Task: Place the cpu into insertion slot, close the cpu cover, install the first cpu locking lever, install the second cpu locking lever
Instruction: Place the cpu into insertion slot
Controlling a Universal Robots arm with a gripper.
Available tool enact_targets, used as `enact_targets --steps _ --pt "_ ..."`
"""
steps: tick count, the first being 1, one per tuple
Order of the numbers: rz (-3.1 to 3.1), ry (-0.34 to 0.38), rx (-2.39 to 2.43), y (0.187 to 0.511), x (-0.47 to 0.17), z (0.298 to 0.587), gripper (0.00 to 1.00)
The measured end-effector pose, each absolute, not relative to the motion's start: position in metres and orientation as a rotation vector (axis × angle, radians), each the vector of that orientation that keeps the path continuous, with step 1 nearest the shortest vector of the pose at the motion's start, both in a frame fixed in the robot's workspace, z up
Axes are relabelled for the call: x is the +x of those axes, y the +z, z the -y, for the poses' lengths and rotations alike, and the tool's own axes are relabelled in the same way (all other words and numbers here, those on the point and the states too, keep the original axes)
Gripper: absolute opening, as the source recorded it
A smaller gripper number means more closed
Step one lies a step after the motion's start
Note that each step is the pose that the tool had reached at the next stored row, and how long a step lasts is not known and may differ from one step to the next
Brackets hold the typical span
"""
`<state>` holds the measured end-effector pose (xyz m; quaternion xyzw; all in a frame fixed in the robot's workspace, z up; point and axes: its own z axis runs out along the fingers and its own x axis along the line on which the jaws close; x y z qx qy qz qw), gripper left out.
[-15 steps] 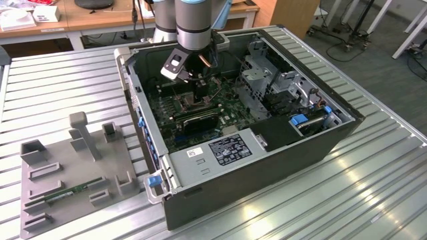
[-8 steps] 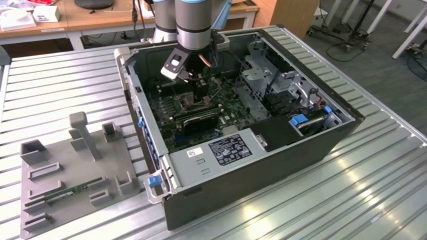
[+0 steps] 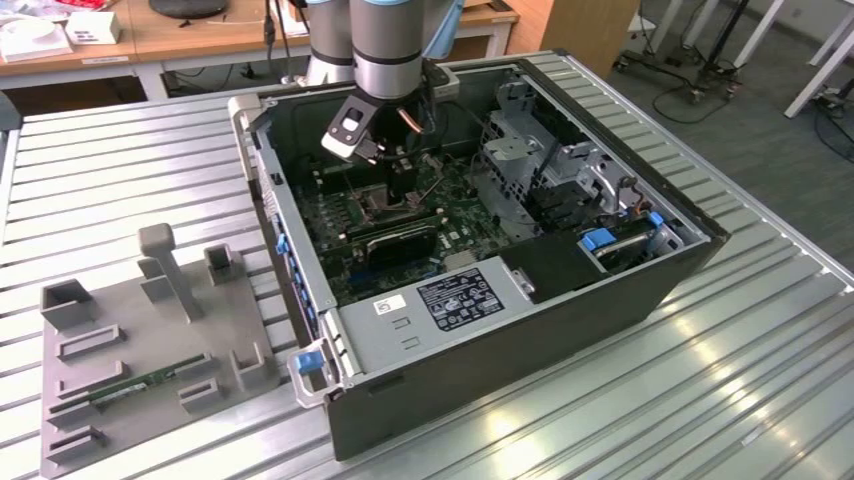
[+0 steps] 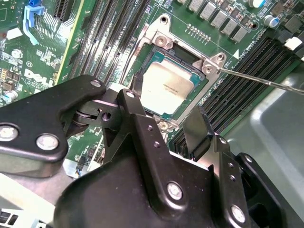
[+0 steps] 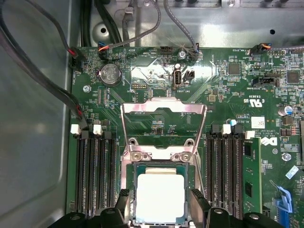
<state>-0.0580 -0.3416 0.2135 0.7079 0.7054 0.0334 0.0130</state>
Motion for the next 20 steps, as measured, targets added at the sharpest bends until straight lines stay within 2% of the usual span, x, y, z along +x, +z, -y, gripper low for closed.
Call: enact_targets --steps 20 --pt "-2.198 0.104 2.206 0.2174 -0.0580 0.3415 0.61"
